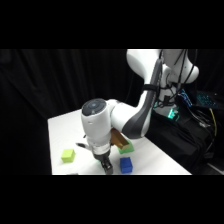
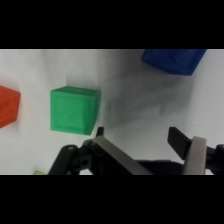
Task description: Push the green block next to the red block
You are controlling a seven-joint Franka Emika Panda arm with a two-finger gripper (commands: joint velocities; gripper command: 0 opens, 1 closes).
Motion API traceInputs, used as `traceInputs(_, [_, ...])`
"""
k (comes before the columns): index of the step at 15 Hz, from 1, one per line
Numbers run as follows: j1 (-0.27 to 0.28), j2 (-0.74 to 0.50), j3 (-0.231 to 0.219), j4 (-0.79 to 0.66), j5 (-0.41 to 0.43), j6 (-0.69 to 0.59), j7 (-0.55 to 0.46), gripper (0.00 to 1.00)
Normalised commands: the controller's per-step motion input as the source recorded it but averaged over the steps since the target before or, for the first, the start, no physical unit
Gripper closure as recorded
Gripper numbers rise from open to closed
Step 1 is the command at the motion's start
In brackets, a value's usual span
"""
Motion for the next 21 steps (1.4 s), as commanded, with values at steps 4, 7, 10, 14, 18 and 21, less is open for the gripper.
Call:
traceInputs(4, [0.011,0.05,-0.052,-0.08,0.148,0.19,-0.07,0.0])
traceInputs(7, [-0.022,-0.01,-0.034,-0.12,0.149,0.17,-0.11,0.0])
traceInputs(10, [-0.092,-0.08,-0.077,-0.18,0.123,0.16,-0.17,0.0])
traceInputs(14, [-0.179,-0.16,-0.101,-0.24,0.099,0.12,-0.25,0.0])
traceInputs(18, [-0.161,-0.16,-0.064,-0.16,0.088,0.04,-0.27,0.0])
traceInputs(21, [-0.12,-0.22,0.065,-0.11,0.155,-0.16,-0.32,0.0])
